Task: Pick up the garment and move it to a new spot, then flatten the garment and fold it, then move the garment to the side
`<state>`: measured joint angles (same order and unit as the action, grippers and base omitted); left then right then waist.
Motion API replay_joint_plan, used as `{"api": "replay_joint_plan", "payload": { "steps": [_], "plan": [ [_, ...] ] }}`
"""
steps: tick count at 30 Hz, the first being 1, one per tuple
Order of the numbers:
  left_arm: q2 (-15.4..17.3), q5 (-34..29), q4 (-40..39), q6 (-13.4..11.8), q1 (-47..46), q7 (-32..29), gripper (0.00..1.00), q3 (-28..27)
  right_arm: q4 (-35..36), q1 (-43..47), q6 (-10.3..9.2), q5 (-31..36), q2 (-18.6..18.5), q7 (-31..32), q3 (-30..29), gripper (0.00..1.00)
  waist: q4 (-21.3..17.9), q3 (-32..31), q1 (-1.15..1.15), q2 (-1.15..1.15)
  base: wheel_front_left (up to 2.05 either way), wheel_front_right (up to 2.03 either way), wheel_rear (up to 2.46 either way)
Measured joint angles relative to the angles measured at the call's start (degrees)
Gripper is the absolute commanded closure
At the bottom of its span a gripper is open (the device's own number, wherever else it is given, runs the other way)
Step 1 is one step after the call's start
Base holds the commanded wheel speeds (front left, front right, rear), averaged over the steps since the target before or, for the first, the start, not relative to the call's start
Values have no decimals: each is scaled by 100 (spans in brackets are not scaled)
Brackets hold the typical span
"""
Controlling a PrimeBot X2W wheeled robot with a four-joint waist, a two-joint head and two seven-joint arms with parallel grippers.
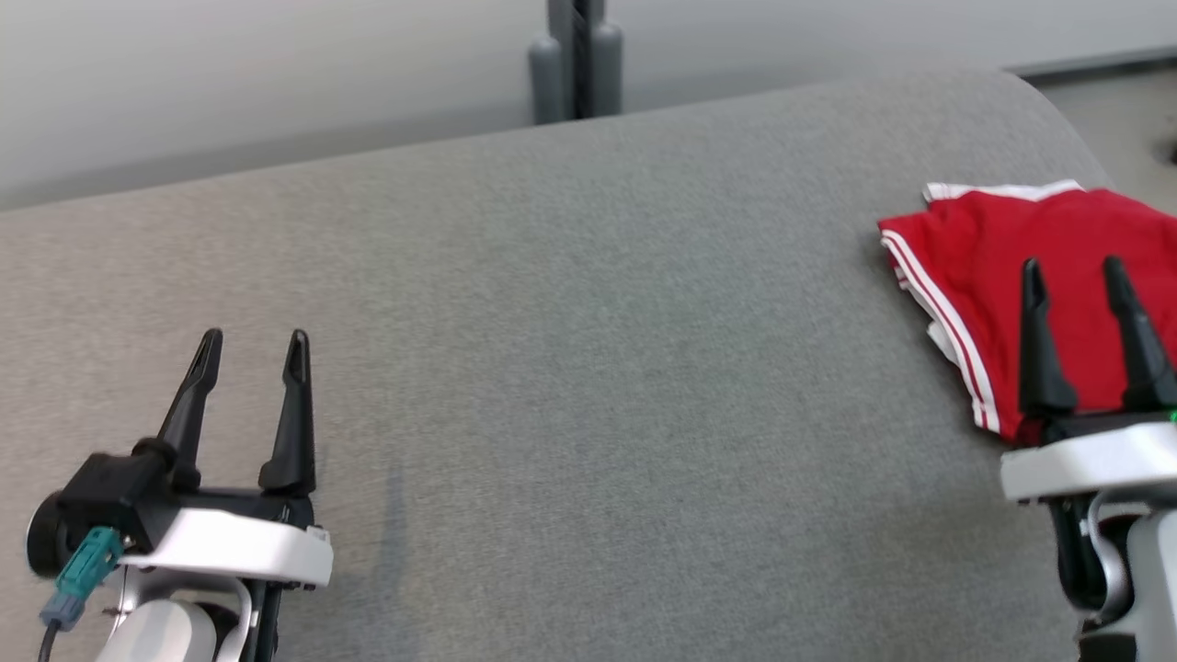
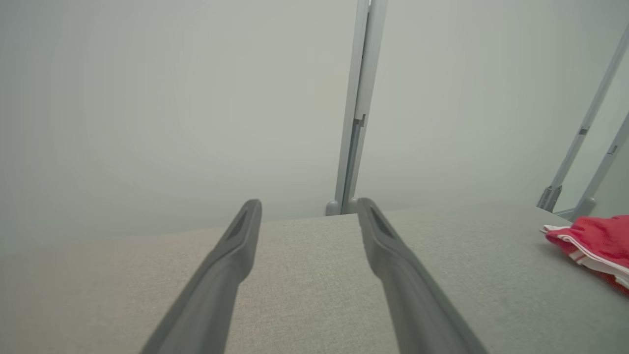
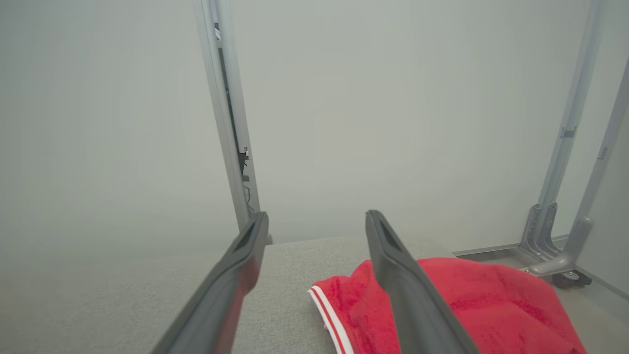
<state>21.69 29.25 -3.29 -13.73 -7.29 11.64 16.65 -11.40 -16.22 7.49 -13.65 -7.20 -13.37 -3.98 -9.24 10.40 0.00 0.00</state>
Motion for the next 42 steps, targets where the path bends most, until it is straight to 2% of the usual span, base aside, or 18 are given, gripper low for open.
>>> {"api": "replay_joint_plan", "payload": {
  "steps": [7, 19, 30, 42],
  "plan": [
    [-37, 89, 8, -111, 468, 48, 0, -23, 821, 785, 0, 120, 259, 485, 63, 0, 364, -488, 0, 0, 0, 0, 0],
    [33, 191, -94, -214, 1043, 110, 0, -108, 1343, 1565, 0, 331, 381, 987, 174, 0, 865, -1081, 0, 0, 0, 0, 0],
    [219, 190, 90, 157, 1156, 259, 0, -192, 1478, 1824, 0, 400, 409, 1094, 190, 0, 998, -1203, 0, 0, 0, 0, 0],
    [198, 52, 243, 327, 1125, 310, 0, -243, 1518, 1890, 0, 424, 427, 1110, 119, 0, 1019, -1163, 0, 0, 0, 0, 0]
  ]
}}
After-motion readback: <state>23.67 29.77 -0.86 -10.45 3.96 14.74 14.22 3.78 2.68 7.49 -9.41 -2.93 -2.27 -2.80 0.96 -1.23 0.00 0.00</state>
